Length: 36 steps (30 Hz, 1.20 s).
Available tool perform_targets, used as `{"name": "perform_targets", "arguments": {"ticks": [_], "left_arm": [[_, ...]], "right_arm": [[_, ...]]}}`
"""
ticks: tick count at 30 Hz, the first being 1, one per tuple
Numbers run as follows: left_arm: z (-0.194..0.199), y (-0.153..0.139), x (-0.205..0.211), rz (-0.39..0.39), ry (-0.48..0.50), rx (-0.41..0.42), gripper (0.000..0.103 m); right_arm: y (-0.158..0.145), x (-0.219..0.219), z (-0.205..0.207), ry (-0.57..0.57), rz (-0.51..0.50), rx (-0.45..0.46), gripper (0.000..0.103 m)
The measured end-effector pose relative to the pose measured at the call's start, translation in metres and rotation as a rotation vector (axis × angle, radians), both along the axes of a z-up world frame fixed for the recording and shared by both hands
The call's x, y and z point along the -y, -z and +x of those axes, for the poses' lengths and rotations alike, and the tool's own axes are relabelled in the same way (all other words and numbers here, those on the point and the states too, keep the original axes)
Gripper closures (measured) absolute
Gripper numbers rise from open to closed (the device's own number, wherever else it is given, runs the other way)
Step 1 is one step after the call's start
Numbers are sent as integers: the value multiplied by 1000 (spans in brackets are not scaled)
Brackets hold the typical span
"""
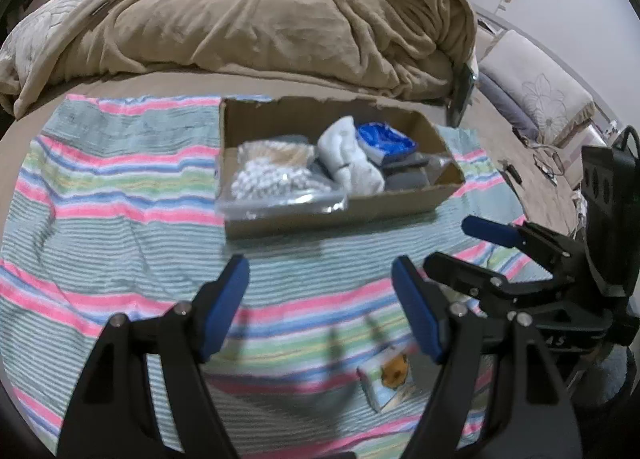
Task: Organize objects
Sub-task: 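Grasp the cartoon tissue pack with the right gripper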
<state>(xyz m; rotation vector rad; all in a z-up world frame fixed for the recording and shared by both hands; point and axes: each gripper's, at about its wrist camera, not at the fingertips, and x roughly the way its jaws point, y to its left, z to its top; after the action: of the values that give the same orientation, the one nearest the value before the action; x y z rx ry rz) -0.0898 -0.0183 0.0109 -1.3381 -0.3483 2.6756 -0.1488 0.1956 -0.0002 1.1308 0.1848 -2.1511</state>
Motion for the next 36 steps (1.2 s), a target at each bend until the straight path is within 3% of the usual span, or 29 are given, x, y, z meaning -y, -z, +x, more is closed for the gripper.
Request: {"name": "perform_targets", "arguments": {"ticks": [21, 31, 36], "left_arm": [[57, 49, 7, 13, -34, 86, 28], [70, 57, 6, 20, -27, 104, 28], [76, 63, 8, 26, -32, 120, 28]], "right_arm": [[51, 7, 61, -86, 87, 92, 22], [75, 10, 70, -101, 140, 142, 22], [91, 11, 74, -113, 184, 172, 39]]}}
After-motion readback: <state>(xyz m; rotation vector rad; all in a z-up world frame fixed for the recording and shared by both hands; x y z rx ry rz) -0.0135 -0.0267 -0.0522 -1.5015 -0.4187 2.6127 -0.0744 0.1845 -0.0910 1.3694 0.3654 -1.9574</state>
